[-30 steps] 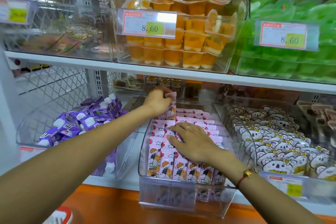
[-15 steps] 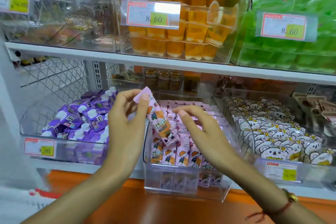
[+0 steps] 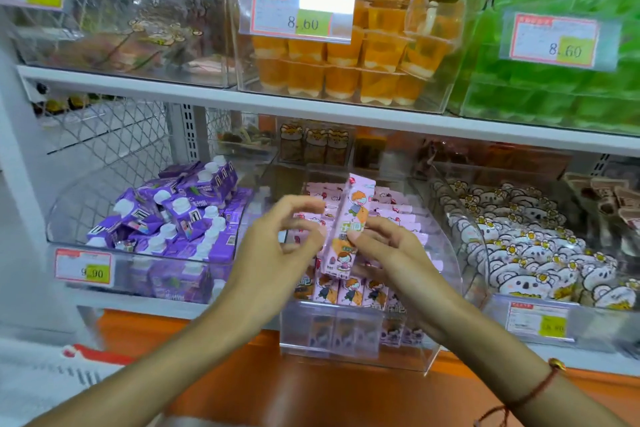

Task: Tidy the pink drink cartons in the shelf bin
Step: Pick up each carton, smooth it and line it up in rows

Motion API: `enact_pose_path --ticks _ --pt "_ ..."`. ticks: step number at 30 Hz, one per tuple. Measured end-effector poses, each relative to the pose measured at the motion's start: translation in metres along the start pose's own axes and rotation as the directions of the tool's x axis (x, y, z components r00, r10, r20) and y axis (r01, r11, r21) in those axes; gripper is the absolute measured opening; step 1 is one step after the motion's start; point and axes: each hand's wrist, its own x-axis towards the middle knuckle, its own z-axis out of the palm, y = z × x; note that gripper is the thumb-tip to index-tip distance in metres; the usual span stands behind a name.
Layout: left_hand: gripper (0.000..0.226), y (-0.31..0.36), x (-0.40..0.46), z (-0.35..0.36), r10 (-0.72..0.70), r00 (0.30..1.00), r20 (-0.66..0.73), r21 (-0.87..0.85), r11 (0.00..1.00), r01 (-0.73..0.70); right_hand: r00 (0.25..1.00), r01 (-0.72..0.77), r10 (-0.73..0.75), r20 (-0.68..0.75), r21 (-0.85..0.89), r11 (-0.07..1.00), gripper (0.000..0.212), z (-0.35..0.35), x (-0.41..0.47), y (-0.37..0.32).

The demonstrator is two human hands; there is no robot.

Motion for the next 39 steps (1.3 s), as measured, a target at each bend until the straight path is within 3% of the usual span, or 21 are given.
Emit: enact_pose_path --ticks 3,9,17,22,26,28,32,35,39 --pt "0.027 -0.004 -0.006 0.004 -0.006 0.996 0.09 0.069 0.998 0.0 1.0 -0.006 0.005 0.007 0.047 0.999 0.015 -0.001 0.001 0.002" --pt "0.047 -0.003 -0.01 0.011 0.116 0.992 0.042 0.339 0.933 -0.123 1.0 -0.003 0.004 -0.018 0.086 0.996 0.025 0.0 0.002 0.002" --pt "0.027 0.0 -0.013 0.012 0.155 0.982 0.106 0.342 0.922 -0.183 0.996 0.073 -0.081 0.045 0.15 0.986 0.012 -0.011 0.001 -0.006" --pt "0.041 -0.001 -0.011 0.012 0.231 0.97 0.072 0.416 0.877 -0.239 0.989 0.145 -0.136 -0.067 0.165 0.976 0.026 -0.007 -0.003 -0.005" --pt "0.043 -0.003 -0.008 0.01 0.239 0.97 0.047 0.427 0.873 -0.235 0.979 0.199 -0.198 -0.039 0.03 0.979 0.035 -0.005 -0.004 -0.003" --pt "0.039 -0.003 -0.006 0.007 0.21 0.977 0.043 0.375 0.903 -0.21 0.974 0.225 -0.225 -0.002 -0.047 0.973 0.032 -0.006 -0.004 -0.005" --pt "0.036 0.001 -0.001 0.004 0.008 0.996 0.092 0.061 0.998 -0.014 0.96 0.274 -0.279 0.0 -0.18 0.945 0.029 -0.01 -0.006 -0.01" --pt "0.049 0.006 -0.001 0.006 -0.189 0.968 0.162 -0.178 0.96 0.217 0.975 0.202 -0.214 -0.056 -0.174 0.964 0.03 -0.008 -0.006 -0.01" --pt "0.027 0.009 0.0 0.004 -0.303 0.928 0.218 -0.253 0.901 0.353 0.996 0.075 -0.08 -0.049 -0.101 0.992 0.033 -0.005 -0.003 -0.009"
